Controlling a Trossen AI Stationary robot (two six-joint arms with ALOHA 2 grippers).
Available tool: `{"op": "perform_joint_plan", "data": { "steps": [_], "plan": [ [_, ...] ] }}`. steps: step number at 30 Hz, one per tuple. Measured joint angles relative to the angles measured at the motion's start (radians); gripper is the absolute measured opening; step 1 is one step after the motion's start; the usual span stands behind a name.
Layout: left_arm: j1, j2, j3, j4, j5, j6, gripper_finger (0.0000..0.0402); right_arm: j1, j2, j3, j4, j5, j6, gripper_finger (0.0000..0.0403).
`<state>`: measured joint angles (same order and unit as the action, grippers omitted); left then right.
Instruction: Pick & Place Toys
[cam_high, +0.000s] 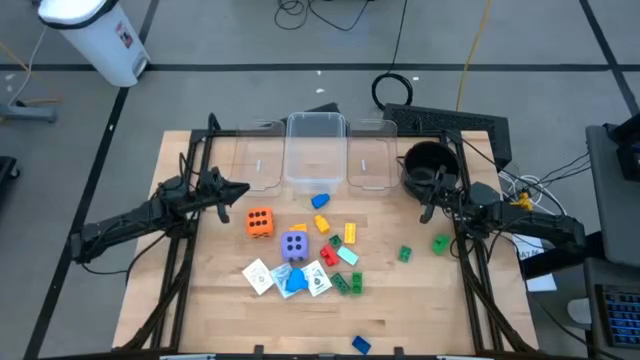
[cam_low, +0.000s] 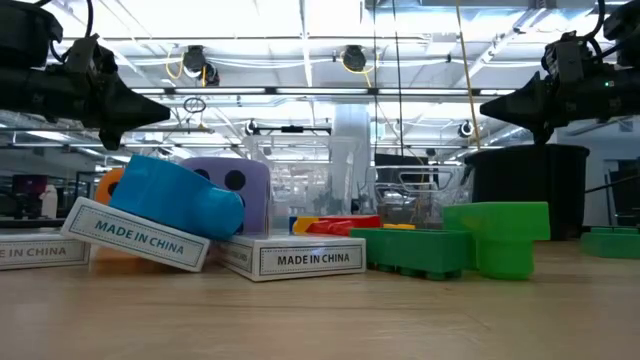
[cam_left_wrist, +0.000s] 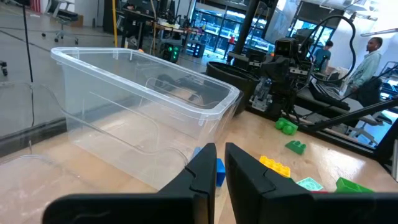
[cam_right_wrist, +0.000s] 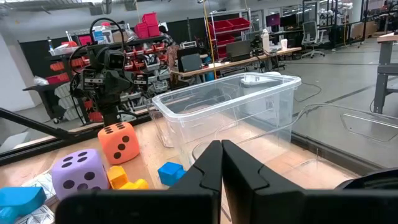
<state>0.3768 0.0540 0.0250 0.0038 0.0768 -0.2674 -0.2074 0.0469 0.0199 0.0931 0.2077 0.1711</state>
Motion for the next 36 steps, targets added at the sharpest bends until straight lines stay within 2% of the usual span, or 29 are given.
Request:
{"op": "perform_joint_plan", "data": {
  "steps": [21,28,32,36],
  "plan": [
    [0.0,0.0,0.0,0.0,0.0,0.0,0.0037,0.0,0.0,0.0,0.016,0.0,-0.006,0.0004],
    [0.0,0.0,0.0,0.0,0.0,0.0,0.0037,-0.001,0.0,0.002,0.138,0.0,-0.026,0.0004],
    [0.0,0.0,0.0,0.0,0.0,0.0,0.0037,-0.001,0.018,0.049,0.151,-0.001,-0.026,0.0004],
    [0.0,0.0,0.0,0.0,0.0,0.0,0.0037,0.0,0.102,0.121,0.146,-0.002,-0.033,0.0004]
  ]
}}
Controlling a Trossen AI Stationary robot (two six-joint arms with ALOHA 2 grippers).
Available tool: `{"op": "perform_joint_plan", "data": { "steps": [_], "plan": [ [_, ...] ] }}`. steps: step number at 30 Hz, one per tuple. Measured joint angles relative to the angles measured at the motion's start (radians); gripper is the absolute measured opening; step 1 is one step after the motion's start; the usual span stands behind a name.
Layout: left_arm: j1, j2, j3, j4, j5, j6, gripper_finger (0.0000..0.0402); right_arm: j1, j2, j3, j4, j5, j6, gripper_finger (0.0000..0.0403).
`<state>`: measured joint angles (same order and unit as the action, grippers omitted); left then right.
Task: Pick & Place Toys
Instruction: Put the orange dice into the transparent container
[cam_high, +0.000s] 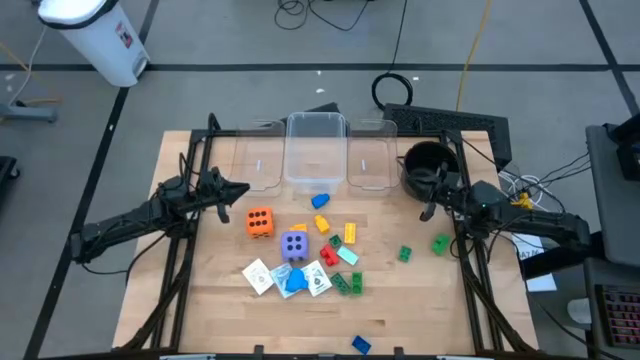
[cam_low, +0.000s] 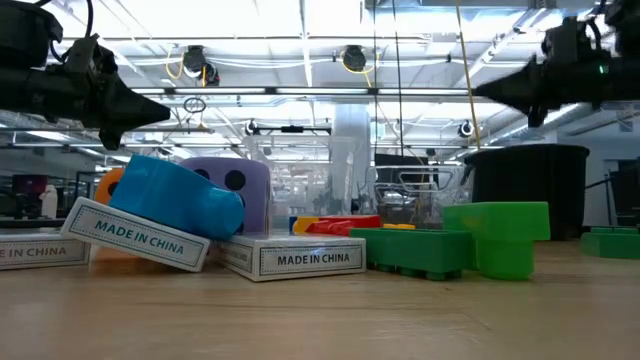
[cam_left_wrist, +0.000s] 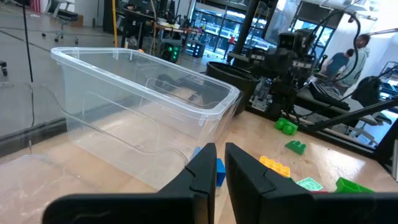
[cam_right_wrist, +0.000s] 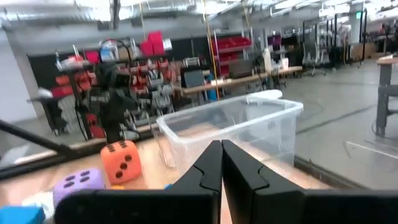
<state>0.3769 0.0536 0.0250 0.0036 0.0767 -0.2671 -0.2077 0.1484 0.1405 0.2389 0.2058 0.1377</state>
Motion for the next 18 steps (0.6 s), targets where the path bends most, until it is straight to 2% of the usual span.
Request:
{"op": "perform_joint_plan", "data": {
  "steps": [5,11,18],
  "plan": [
    [0.0,0.0,0.0,0.0,0.0,0.0,0.0037,0.0,0.185,0.128,0.045,-0.001,-0.008,0.0004],
    [0.0,0.0,0.0,0.0,0.0,0.0,0.0037,0.0,0.519,0.292,0.218,0.001,-0.084,0.0004],
    [0.0,0.0,0.0,0.0,0.0,0.0,0.0037,0.0,0.906,0.462,0.396,0.001,0.053,0.0004]
  ]
}}
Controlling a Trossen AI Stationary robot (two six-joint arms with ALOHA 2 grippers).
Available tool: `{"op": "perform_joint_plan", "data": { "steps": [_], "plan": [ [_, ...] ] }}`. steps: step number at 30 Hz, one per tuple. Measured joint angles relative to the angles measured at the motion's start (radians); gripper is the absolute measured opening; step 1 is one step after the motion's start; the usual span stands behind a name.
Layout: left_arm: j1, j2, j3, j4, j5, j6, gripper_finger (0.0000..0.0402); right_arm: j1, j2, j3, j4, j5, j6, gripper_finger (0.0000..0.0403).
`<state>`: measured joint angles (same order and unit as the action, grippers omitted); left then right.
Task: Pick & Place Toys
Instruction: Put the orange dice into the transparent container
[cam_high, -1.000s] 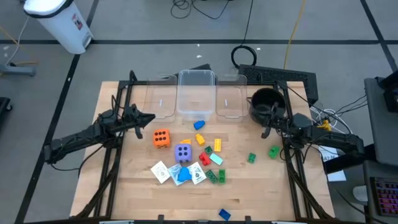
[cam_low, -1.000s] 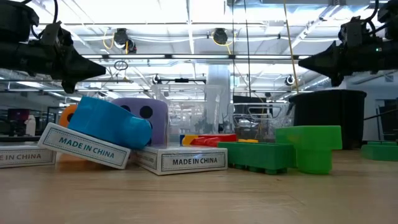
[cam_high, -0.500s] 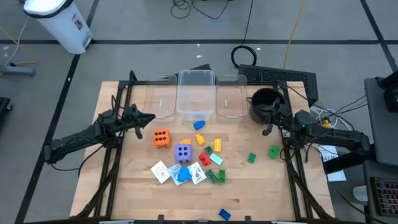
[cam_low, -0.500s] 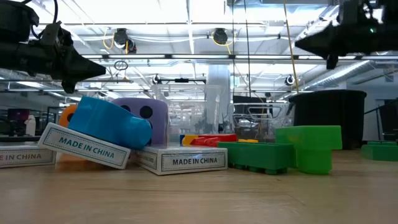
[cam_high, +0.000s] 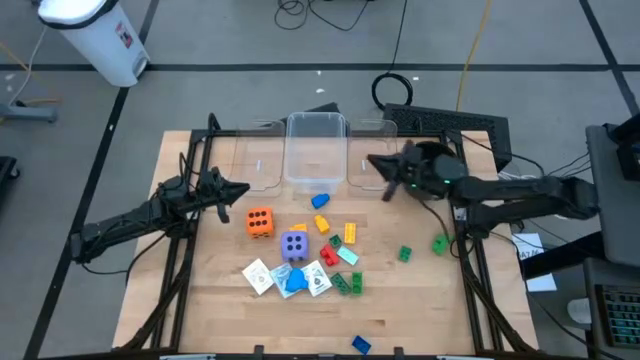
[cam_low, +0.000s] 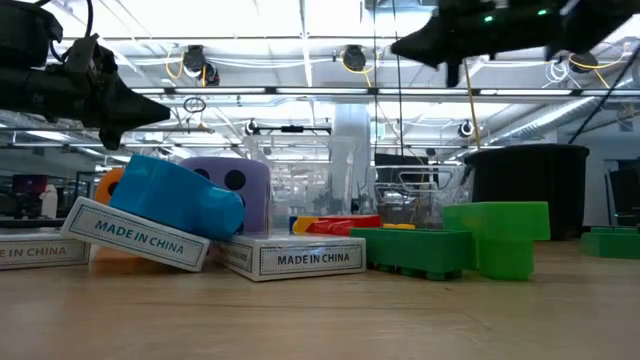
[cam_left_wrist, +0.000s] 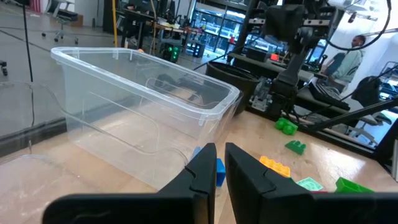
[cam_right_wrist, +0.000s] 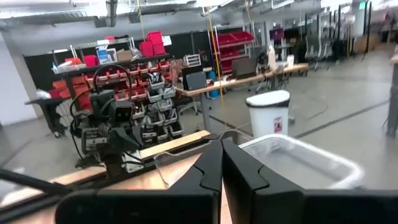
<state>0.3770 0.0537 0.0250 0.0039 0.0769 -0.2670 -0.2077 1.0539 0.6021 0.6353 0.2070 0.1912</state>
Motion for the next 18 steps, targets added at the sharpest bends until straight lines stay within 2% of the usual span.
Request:
{"op": "perform_joint_plan", "data": {
  "steps": [5,10,18],
  "plan": [
    [0.0,0.0,0.0,0.0,0.0,0.001,0.0037,0.0,0.159,0.027,0.111,-0.002,0.148,0.0004],
    [0.0,0.0,0.0,0.008,-0.033,0.078,0.0037,0.0,0.205,0.028,0.162,-0.002,0.257,0.0004],
    [0.0,0.001,0.0,0.15,-0.035,-0.175,0.0037,0.0,0.154,0.028,0.173,-0.001,0.269,0.0004]
  ]
}}
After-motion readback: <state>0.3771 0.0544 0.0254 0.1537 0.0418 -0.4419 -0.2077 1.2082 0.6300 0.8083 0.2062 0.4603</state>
